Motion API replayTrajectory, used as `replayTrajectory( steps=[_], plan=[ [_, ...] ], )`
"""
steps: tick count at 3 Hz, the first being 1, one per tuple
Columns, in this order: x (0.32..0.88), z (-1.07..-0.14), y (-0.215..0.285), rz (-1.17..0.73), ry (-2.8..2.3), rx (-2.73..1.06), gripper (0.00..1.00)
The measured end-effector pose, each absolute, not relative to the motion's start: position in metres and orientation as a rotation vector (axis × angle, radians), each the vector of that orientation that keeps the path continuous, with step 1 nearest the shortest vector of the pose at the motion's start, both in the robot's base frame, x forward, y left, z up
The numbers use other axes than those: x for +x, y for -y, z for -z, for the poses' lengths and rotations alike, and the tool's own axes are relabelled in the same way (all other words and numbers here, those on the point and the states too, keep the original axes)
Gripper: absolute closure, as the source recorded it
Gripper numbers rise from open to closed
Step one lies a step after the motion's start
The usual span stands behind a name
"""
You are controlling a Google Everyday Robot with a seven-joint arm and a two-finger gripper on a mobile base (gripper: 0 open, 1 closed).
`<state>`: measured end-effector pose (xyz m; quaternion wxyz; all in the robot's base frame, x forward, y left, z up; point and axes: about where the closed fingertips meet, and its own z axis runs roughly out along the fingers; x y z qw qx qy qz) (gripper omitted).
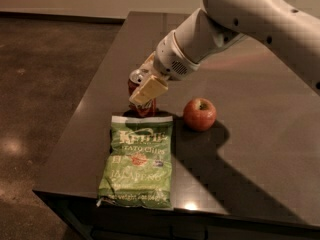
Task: Move coke can near green jalapeno chip bag
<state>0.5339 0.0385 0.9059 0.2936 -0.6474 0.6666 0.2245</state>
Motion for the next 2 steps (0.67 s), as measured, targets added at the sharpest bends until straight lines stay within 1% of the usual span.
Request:
replayTrajectory(
  steps=[1,2],
  plan=[
    [0.5332,-0.9056,-0.0400,-0.599,-1.774,-1.727,0.00],
    [0.5332,-0.9056,-0.0400,-0.599,-1.774,-1.727,0.00]
  ],
)
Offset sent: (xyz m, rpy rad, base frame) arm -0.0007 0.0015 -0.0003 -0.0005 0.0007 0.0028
